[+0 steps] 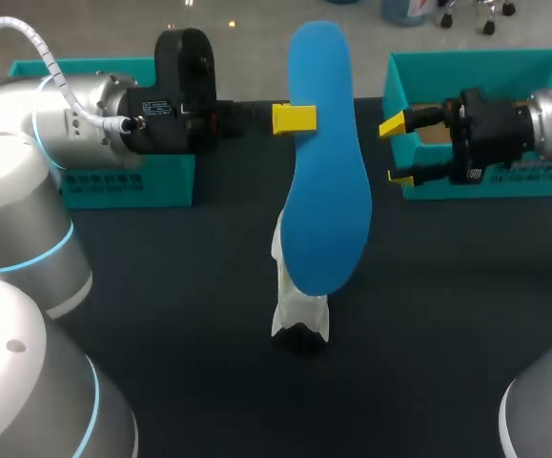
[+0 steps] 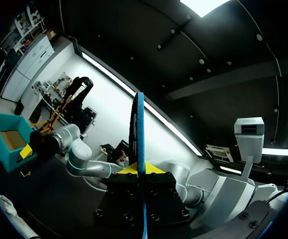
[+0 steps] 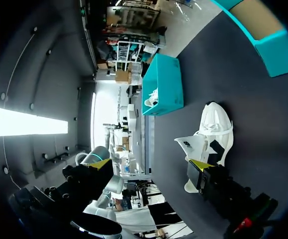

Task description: Take the shoe out of the shoebox, open the shoe tongue, remove and reinsert the insole, then place the shoe into the shoebox

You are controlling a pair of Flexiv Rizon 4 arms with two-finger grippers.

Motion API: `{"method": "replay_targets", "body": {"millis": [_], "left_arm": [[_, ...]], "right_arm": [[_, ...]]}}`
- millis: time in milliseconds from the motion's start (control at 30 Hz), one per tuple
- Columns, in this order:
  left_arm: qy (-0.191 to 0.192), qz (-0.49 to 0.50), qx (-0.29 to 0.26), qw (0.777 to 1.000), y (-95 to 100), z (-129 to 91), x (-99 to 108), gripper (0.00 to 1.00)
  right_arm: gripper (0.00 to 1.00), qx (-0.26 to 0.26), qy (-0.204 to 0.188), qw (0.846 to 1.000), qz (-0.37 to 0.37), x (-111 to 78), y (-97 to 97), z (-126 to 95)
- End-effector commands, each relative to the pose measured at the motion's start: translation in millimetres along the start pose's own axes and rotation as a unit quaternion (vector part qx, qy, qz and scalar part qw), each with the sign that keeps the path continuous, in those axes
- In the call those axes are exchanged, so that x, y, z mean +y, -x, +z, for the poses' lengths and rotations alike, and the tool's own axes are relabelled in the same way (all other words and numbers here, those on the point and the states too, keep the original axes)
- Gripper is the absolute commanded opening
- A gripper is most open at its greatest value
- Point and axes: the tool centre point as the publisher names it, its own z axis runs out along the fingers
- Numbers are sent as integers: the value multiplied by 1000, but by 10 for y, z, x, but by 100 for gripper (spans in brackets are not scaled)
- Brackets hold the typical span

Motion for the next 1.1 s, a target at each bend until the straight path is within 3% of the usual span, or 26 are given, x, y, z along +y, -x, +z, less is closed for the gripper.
{"method": "replay_targets", "body": {"millis": [33,233,400,567,900,967,1033,1100], "left_arm": [[-1,0,0,1000,-3,-3,9,0],[-1,0,0,1000,-3,-3,9,0],[-1,0,0,1000,-3,-3,9,0],[-1,0,0,1000,-3,-3,9,0],[-1,0,0,1000,-3,-3,9,0],[24,64,-22,997,64,-101,32,0],[83,148,-33,985,124,-198,69,0],[103,207,-34,972,163,-302,83,0]], "right_arm": [[100,0,4,1000,2,15,-187,-81],[100,16,2,1000,-1,45,-549,-86],[100,20,-2,1000,-18,10,-755,81],[100,35,-7,999,-23,-6,-809,235],[100,35,-7,999,-23,-6,-809,235],[100,35,-7,999,-23,-6,-809,235],[100,35,-7,999,-23,-6,-809,235],[100,35,-7,999,-23,-6,-809,235]]}}
